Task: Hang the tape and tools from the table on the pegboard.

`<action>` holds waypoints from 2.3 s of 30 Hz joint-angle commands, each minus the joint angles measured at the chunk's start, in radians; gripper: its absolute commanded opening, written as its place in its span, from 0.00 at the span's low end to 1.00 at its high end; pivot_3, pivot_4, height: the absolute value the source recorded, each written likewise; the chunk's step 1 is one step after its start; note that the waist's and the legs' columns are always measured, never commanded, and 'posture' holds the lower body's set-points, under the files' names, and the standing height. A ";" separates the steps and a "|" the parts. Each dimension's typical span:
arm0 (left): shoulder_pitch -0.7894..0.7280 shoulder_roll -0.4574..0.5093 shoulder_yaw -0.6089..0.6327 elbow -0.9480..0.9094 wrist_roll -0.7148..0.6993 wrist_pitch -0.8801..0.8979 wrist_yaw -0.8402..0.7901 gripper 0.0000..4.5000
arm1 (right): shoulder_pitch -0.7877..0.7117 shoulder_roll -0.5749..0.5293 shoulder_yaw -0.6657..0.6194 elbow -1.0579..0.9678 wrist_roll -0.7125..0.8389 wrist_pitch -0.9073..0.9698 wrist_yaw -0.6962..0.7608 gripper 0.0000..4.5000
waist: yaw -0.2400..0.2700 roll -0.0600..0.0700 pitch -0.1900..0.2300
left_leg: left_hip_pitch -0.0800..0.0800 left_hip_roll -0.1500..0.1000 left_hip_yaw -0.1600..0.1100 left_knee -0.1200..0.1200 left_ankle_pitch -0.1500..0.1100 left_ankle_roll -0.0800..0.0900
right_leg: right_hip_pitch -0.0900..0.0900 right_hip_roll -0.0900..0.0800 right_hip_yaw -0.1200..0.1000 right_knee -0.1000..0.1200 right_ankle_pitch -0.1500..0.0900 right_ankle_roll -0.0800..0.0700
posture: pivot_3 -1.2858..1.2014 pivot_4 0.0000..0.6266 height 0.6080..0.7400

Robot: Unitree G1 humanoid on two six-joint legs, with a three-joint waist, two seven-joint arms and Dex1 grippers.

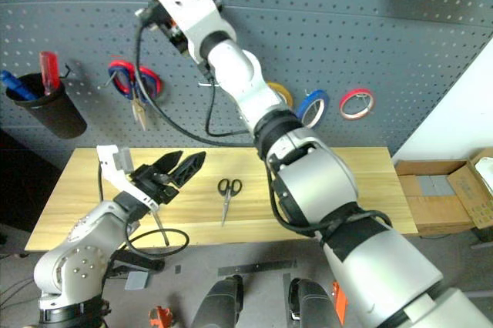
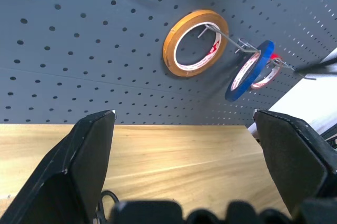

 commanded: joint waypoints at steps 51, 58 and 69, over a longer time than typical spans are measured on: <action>0.151 0.063 0.016 -0.200 -0.214 0.031 0.167 1.00 | -0.056 -0.011 -0.052 -0.030 0.001 -0.030 -0.128 0.67 | 0.015 0.022 0.054 | -0.001 0.001 -0.001 -0.001 0.000 0.000 | -0.001 0.000 -0.001 -0.001 -0.008 -0.003 | 0.63 0.47 1.00; 0.163 0.067 0.019 -0.205 -0.216 0.031 0.163 1.00 | -0.066 -0.015 -0.054 -0.036 -0.001 -0.049 -0.173 0.67 | 0.018 0.021 0.061 | -0.002 0.001 -0.002 -0.001 0.001 0.002 | -0.001 0.000 -0.002 -0.001 -0.008 -0.003 | 0.63 0.47 1.00; 0.153 0.069 0.019 -0.201 -0.211 0.030 0.161 1.00 | -0.042 0.007 -0.045 -0.037 -0.004 -0.056 -0.179 0.67 | 0.022 0.022 0.070 | -0.006 0.002 -0.002 -0.001 0.003 0.004 | -0.004 0.000 -0.004 -0.001 -0.008 -0.003 | 0.63 0.46 1.00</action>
